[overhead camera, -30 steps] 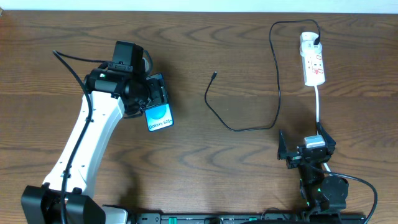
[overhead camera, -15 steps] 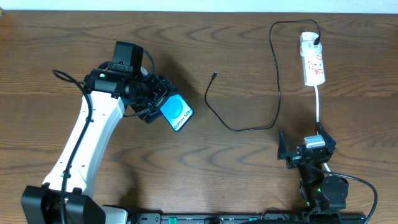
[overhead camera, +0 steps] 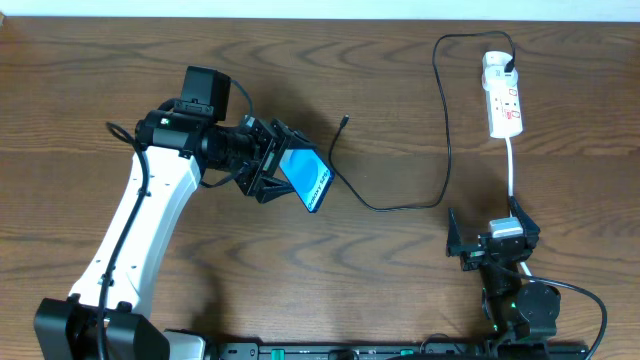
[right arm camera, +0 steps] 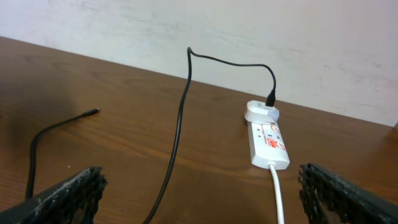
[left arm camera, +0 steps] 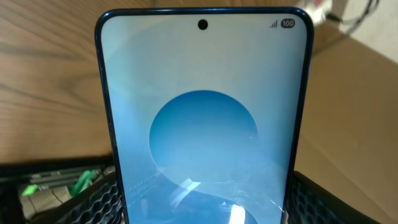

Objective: Plug charger to phone and switch on socket
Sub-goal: 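Lift the phone with the left gripper and tilt it upright toward center, then move the right gripper from rest toward the phone held by the left, then close the right gripper on the phone's side edge beside the left gripper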

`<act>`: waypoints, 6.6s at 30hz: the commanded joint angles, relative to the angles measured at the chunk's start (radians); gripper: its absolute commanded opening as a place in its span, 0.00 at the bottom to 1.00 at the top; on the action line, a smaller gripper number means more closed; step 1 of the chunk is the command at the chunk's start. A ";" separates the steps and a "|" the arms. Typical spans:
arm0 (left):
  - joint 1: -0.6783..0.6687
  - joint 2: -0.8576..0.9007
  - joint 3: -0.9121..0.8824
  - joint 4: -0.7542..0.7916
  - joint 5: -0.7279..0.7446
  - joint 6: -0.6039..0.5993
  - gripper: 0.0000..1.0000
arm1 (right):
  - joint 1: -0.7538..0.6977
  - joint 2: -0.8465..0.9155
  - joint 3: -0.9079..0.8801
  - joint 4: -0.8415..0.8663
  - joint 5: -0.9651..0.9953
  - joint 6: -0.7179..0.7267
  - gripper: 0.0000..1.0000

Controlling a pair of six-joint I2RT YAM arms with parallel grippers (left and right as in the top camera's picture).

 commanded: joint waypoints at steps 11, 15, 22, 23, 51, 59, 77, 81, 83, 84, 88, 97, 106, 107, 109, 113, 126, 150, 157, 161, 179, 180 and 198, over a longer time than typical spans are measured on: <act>-0.002 -0.024 0.004 0.000 0.131 0.054 0.48 | 0.006 -0.005 -0.003 -0.003 0.010 -0.011 0.99; -0.002 -0.024 0.004 0.018 0.068 0.121 0.47 | 0.006 -0.005 -0.003 -0.003 0.010 -0.011 0.99; -0.002 -0.024 0.004 0.017 -0.145 0.177 0.47 | 0.006 -0.005 -0.003 -0.003 0.010 -0.011 0.99; -0.002 -0.024 0.004 0.018 -0.179 0.185 0.47 | 0.006 -0.005 -0.003 -0.003 0.010 -0.011 0.99; -0.001 -0.024 0.004 0.122 -0.678 0.236 0.47 | 0.007 -0.005 -0.003 0.109 -0.447 0.723 0.99; -0.001 -0.024 0.004 0.165 -0.678 0.236 0.47 | 0.006 -0.005 -0.003 0.566 -0.441 1.186 0.99; -0.002 -0.024 0.004 0.163 -0.654 0.236 0.47 | 0.006 0.153 0.223 0.166 -0.296 1.003 0.99; -0.002 -0.024 0.004 0.163 -0.654 0.236 0.47 | 0.006 0.344 0.408 0.032 -0.271 0.895 0.99; -0.002 -0.024 0.004 0.163 -0.651 0.232 0.47 | 0.006 0.452 0.496 -0.027 -0.272 0.871 0.99; -0.002 -0.024 0.004 0.164 -0.640 0.232 0.47 | 0.006 0.505 0.534 -0.052 -0.276 0.871 0.99; -0.002 -0.024 0.004 0.164 -0.617 0.211 0.47 | 0.011 0.690 0.652 -0.096 -0.321 0.871 0.99; -0.002 -0.024 0.004 0.163 -0.555 0.171 0.47 | 0.145 1.048 0.869 -0.440 -0.256 0.909 0.99; -0.002 -0.024 0.004 0.164 -0.486 0.164 0.47 | 0.226 1.310 1.001 -0.437 -0.345 0.818 0.99; -0.002 -0.024 0.004 0.164 -0.480 0.164 0.47 | 0.228 1.321 0.999 -0.410 -0.344 0.848 0.99; -0.002 -0.024 0.004 0.164 -0.471 0.151 0.47 | 0.236 1.344 0.993 -0.328 -0.357 0.898 0.99; -0.002 -0.024 0.004 0.187 -0.406 0.137 0.47 | 0.309 1.405 0.989 -0.126 -0.416 0.874 0.96; 0.008 -0.024 0.004 0.283 -0.358 0.038 0.47 | 0.486 1.457 0.988 0.021 -0.356 0.833 0.92; 0.023 -0.024 0.004 0.306 -0.413 0.039 0.41 | 0.499 1.435 0.989 -0.111 -0.257 0.758 0.85; 0.023 -0.024 0.004 0.306 -0.473 0.042 0.41 | 0.510 1.257 0.989 -0.144 -0.343 0.686 0.89; 0.023 -0.024 0.004 0.306 -0.502 0.041 0.41 | 0.523 1.188 0.988 -0.161 -0.327 0.690 0.93; 0.023 -0.024 0.004 0.313 -0.517 0.041 0.41 | 0.641 1.444 0.982 0.128 -0.150 0.883 0.87; 0.023 -0.023 0.004 0.313 -0.517 0.041 0.41 | 0.641 1.453 0.982 0.148 -0.146 0.891 0.85; 0.023 -0.024 0.004 0.312 -0.528 0.041 0.41 | 0.723 1.540 0.982 0.285 0.006 0.944 0.67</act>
